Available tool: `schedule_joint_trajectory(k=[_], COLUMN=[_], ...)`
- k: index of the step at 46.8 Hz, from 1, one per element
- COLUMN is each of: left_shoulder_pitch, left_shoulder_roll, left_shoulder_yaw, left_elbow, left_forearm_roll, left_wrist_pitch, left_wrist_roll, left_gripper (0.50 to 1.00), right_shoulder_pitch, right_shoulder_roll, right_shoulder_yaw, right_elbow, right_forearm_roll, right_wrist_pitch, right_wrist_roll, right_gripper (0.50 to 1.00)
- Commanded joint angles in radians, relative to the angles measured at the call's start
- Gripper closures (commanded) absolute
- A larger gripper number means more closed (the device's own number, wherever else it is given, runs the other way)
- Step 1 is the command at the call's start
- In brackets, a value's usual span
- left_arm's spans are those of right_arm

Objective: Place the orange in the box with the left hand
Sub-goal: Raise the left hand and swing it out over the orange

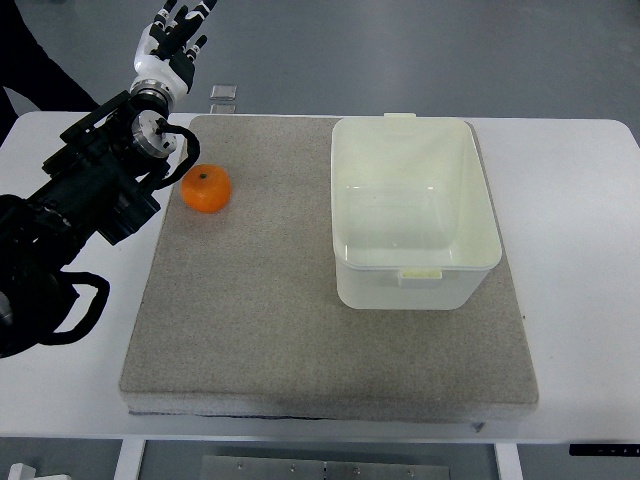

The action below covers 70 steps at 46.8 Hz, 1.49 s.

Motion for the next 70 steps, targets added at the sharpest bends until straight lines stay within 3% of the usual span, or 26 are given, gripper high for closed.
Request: schedule_joint_trajectory(k=[1,22,29,33,43,51,59,70], left_shoulder_pitch=[0.003,-0.001,-0.015,-0.039,-0.112,-0.136,-0.13,-0.144], left_shoulder_roll=[0.0,0.0,0.019,0.078,0.319,0.4,0.405,0.396], left_shoulder_yaw=[-0.001,0.002,0.09,0.16,0.222,0.229,0.308,0.529], left_elbow=[0.0,-0.005,-0.089,-0.133,-0.367,-0.396,-0.393,-0.387], left_forearm_roll=[0.0,0.005,0.086,0.176,0.471,0.673,0.808,0.9], left_wrist_pitch=[0.001,-0.006,-0.021,-0.032,-0.219,-0.358,-0.395,-0.391], left_wrist_roll=[0.0,0.001,0.006,0.008,0.012,0.014,0.014,0.012], left_gripper=[0.51,0.51,0.51,0.51,0.51,0.51,0.51,0.51], right_shoulder_pitch=[0.0,0.0,0.0,0.0,0.0,0.0,0.0,0.0], right_shoulder_roll=[0.0,0.0,0.0,0.0,0.0,0.0,0.0,0.0], right_shoulder_yaw=[0.0,0.0,0.0,0.0,0.0,0.0,0.0,0.0], right_elbow=[0.0,0.0,0.0,0.0,0.0,0.0,0.0,-0.001], right_forearm_roll=[-0.001,-0.001,-0.001,-0.001,-0.001,-0.001,-0.001,-0.001], right_wrist_pitch=[0.0,0.0,0.0,0.0,0.0,0.0,0.0,0.0], right_wrist_roll=[0.0,0.0,0.0,0.0,0.0,0.0,0.0,0.0], right_gripper=[0.556,0.556,0.556,0.556,0.556,0.556,0.556,0.556])
